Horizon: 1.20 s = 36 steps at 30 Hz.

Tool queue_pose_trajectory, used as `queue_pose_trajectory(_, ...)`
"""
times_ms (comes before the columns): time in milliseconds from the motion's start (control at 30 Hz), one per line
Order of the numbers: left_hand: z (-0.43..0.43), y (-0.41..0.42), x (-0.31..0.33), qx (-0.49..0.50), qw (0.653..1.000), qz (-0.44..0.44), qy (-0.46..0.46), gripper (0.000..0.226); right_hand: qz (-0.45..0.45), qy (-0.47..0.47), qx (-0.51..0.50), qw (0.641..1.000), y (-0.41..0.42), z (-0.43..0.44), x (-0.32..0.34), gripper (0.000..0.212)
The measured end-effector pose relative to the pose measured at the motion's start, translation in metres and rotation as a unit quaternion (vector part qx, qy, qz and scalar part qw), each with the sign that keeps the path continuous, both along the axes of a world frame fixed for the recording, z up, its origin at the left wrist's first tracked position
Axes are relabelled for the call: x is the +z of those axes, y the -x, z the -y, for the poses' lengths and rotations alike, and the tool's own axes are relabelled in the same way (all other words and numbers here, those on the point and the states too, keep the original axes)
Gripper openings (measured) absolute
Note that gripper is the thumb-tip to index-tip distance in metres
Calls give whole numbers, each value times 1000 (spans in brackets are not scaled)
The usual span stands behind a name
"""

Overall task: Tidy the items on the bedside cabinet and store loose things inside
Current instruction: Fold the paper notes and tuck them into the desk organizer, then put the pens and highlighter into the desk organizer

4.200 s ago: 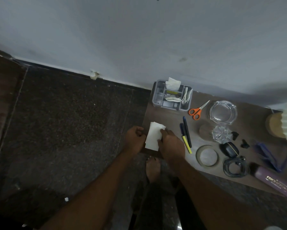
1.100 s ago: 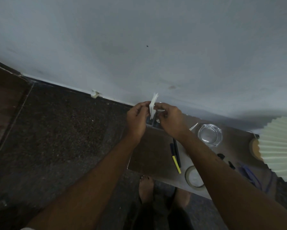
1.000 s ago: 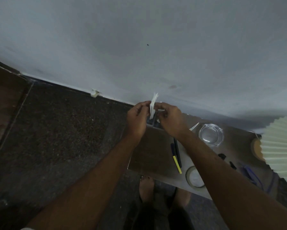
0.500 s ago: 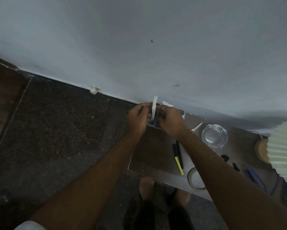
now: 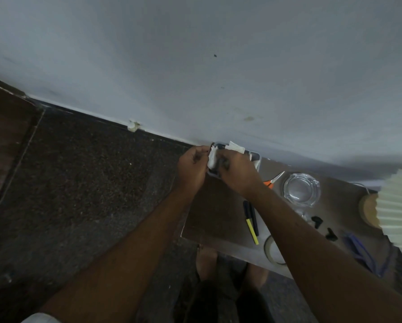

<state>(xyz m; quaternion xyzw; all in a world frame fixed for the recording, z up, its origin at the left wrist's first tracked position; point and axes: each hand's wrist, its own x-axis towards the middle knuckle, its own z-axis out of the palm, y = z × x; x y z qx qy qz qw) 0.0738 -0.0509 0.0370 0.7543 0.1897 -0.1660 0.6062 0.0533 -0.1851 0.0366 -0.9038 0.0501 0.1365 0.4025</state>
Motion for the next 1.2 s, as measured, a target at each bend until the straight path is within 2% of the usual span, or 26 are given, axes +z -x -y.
queue_pose_trajectory(200, 0, 1, 7, 15, 1000, 0, 4, 23, 18, -18, -10, 1000, 5, 0, 9, 23)
queue_pose_trajectory(333, -2, 5, 16, 36, 999, 9, -6, 24, 63, -26, -44, 997, 14, -3, 16, 26)
queue_pose_trajectory(500, -3, 18, 33, 24, 999, 26, -22, 21, 36, -48, -89, 994, 26, -5, 22, 30)
queue_pose_trajectory(733, 11, 46, 48, 10, 999, 22, 31, 18, 46, -144, -176, 973, 57, -1, 40, 26)
queue_pose_trajectory(933, 22, 84, 34, -2, 999, -14, 52, 17, 28, -151, -231, 961, 97, 8, 42, 34)
queue_pose_trajectory(1067, 28, 109, 14, -19, 997, -61, 47, 18, 29, -113, -269, 956, 129, 11, 32, 30)
queue_pose_trajectory(1200, 33, 130, -5, -48, 993, -104, 12, 19, -30, -87, -305, 948, 156, 12, 16, 30)
